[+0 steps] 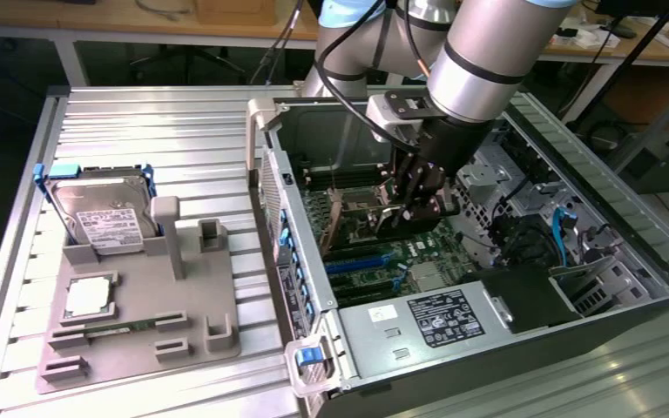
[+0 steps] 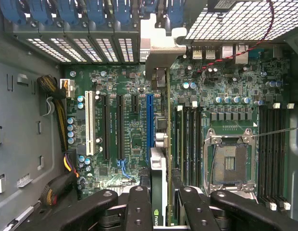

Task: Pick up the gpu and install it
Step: 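Insert the gpu into the slot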

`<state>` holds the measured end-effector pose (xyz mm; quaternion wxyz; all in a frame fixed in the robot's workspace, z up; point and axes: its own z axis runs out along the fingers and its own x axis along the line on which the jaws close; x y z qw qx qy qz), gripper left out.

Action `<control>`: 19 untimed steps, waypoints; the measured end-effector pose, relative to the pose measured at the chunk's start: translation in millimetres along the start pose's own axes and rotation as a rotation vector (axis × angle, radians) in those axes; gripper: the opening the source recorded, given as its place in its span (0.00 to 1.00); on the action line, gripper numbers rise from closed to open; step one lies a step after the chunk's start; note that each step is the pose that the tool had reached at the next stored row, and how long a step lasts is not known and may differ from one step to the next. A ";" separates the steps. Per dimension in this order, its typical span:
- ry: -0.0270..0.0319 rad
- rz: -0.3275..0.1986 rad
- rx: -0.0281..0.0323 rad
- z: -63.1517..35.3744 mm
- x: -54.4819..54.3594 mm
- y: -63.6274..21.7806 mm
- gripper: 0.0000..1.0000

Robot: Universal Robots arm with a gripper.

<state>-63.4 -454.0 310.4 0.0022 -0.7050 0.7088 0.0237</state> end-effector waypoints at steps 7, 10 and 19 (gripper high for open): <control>-0.0001 0.000 0.0001 9.0 0.3 2.4 0.27; -0.0001 0.000 0.0001 12.3 0.5 5.3 0.27; -0.0001 0.000 0.0000 19.0 0.9 14.0 0.27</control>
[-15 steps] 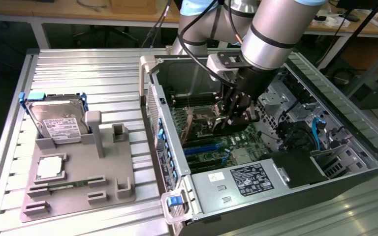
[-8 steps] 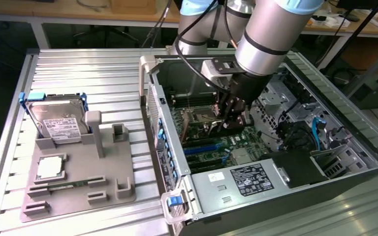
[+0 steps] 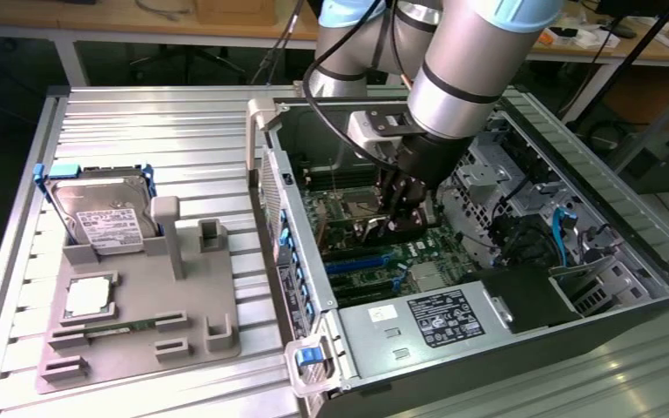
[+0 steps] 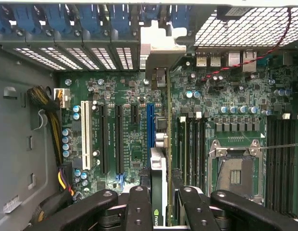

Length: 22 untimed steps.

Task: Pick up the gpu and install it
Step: 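Insert the gpu into the slot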

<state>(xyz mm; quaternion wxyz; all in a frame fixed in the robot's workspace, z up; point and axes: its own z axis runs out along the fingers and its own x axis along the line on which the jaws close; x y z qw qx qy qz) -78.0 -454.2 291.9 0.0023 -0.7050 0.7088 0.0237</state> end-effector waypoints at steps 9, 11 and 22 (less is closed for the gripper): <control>0.0000 0.000 -0.0003 4.9 2.7 3.2 0.27; 0.0000 0.000 -0.0005 6.1 4.2 3.7 0.27; 0.0000 0.000 -0.0006 11.4 7.4 10.8 0.27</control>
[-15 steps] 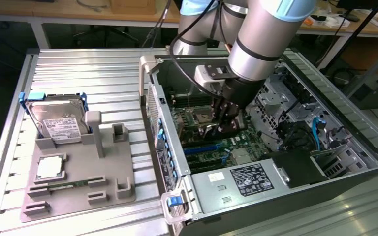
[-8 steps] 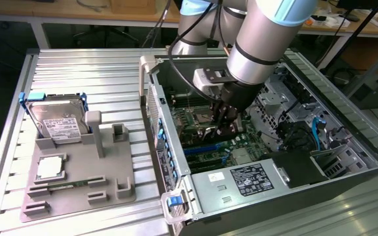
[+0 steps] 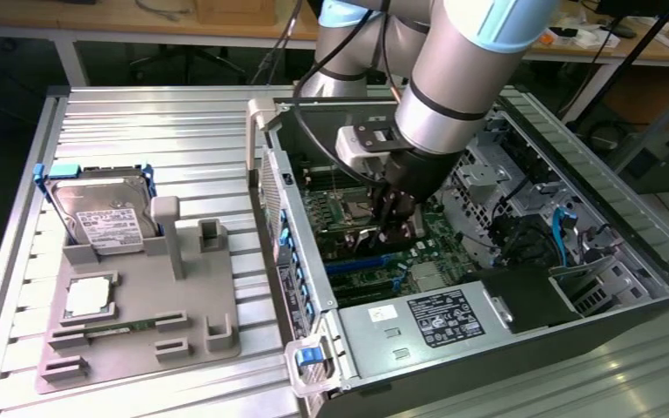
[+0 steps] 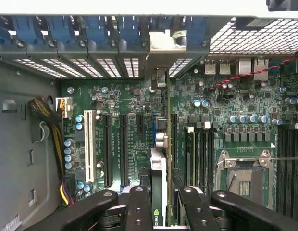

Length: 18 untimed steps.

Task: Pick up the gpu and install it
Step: 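Insert the gpu into the slot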

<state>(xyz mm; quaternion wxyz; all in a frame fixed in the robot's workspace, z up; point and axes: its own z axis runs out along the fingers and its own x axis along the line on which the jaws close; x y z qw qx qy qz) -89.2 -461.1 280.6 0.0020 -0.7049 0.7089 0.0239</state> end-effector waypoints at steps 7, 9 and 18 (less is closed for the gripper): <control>-0.0002 0.000 0.0001 10.1 0.5 3.8 0.27; 0.0001 0.000 -0.0001 10.8 0.6 4.6 0.27; -0.0001 0.000 0.0000 15.3 2.8 5.1 0.27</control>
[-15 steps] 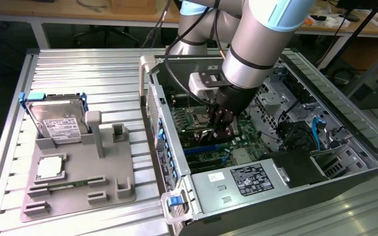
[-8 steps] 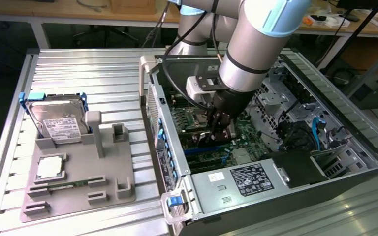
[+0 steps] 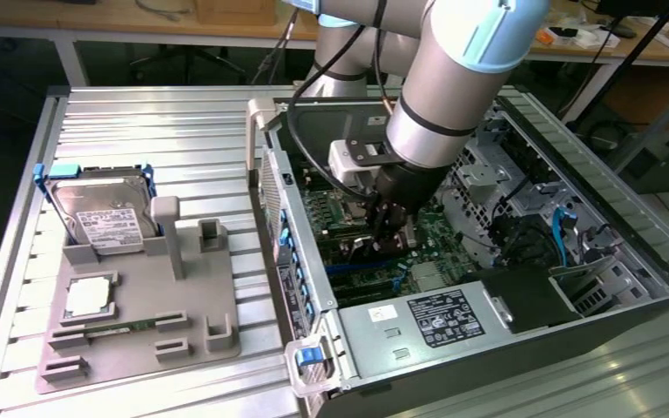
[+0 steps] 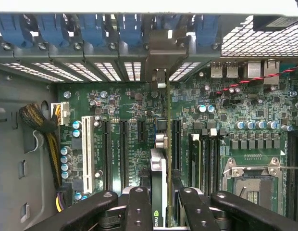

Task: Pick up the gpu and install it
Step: 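Insert the gpu into the slot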

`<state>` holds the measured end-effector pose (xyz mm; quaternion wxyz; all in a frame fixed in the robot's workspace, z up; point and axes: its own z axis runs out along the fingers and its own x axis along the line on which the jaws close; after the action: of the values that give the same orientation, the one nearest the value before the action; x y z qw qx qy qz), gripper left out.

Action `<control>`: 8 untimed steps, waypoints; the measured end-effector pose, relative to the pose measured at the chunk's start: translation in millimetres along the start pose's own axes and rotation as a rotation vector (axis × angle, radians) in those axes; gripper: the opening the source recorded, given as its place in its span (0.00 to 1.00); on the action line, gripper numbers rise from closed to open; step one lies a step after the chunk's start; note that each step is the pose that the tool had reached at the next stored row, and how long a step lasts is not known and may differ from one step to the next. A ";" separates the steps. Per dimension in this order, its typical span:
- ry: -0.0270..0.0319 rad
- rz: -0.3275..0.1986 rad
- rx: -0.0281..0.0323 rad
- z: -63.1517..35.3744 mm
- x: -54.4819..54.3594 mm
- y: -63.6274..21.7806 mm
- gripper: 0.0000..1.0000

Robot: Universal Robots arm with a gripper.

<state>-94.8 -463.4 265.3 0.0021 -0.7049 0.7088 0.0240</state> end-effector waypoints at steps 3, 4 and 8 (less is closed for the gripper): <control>-0.0001 0.000 0.0000 0.9 1.1 0.1 0.27; 0.0000 0.000 0.0000 1.3 1.3 0.1 0.27; 0.0001 0.000 0.0000 5.3 1.6 -0.1 0.27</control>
<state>-94.9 -464.7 260.0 0.0020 -0.7050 0.7088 0.0240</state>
